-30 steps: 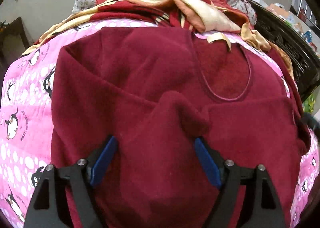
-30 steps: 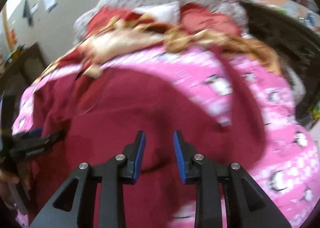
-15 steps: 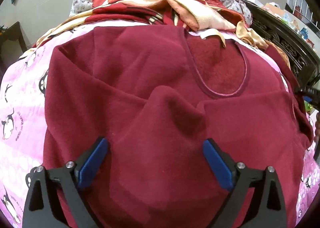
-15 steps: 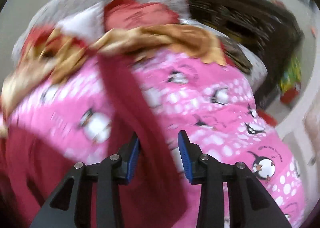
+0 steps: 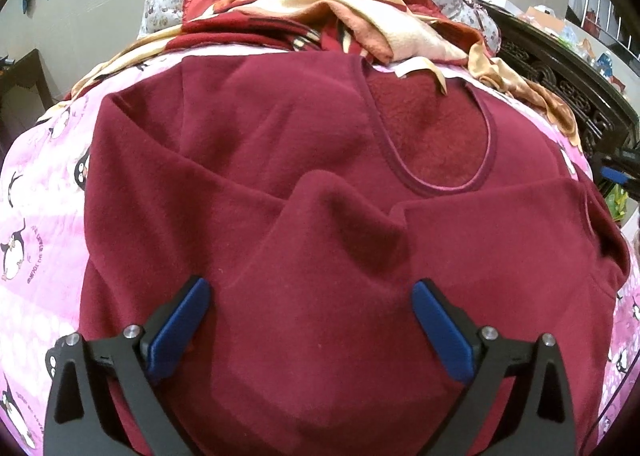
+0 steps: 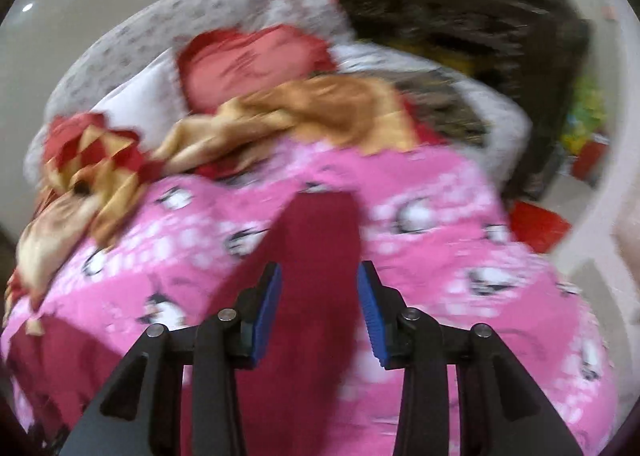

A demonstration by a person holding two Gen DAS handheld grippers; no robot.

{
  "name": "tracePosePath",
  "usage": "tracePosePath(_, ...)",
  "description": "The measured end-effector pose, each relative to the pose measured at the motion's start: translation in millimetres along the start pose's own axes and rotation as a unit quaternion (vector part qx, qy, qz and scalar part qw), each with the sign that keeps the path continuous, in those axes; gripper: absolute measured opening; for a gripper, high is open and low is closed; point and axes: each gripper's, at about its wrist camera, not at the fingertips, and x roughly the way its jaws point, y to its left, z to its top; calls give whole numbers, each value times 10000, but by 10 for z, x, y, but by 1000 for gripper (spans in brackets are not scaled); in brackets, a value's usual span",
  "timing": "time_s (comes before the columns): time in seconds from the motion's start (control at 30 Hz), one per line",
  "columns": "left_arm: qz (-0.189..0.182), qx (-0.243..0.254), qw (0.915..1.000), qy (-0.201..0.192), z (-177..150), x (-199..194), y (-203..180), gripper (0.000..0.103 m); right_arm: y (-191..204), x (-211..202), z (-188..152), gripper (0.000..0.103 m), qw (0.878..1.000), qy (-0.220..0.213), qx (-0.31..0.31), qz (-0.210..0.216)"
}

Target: Fold small clothes

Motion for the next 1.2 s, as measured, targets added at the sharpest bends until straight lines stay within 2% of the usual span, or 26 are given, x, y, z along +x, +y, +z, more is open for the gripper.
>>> tracePosePath(0.1,1,9,10000,-33,-16,-4,-2,103,215,242,60,49,9995,187,-190,183)
tracePosePath(0.17,-4,15,10000,-42,-20,-3,-3,103,249,428,117,49,9994,281,-104,158)
tracePosePath(0.23,-35,-1,10000,-54,-23,0,7,103,228,626,189,49,9986,463,194,174)
tracePosePath(0.37,-55,-11,10000,-74,-27,-1,14,103,150,1078,197,48,9907,1157,639,319)
tracePosePath(0.47,-70,-24,9999,-92,-27,-1,22,103,78,1050,167,21,9899,988,848,560)
tracePosePath(0.57,-78,-36,9999,-101,-27,0,29,103,64,812,167,19,9938,685,643,587)
tracePosePath(0.63,-91,-43,9999,-107,-28,-2,33,103,45,560,191,19,9947,429,514,778)
tracePosePath(0.77,-101,-46,9999,-106,-30,-6,36,103,-43,-21,127,19,9871,-6,448,1537)
tracePosePath(0.87,-201,-66,9998,-66,-9,-75,52,102,43,-467,56,19,9778,-184,225,2076)
tracePosePath(0.93,-449,-96,9989,-64,17,-204,86,96,173,-704,19,19,9707,-223,19,2392)
tracePosePath(1.0,-524,-210,9981,-233,38,-415,151,95,411,-974,-70,19,9615,-286,-378,2706)
tracePosePath(1.07,-523,-293,9975,-371,62,-589,213,95,715,-1214,-231,19,9494,-265,-883,3002)
tracePosePath(1.2,-607,-518,9957,-479,87,-828,381,95,1307,-1394,-661,19,9209,-20,-1590,3558)
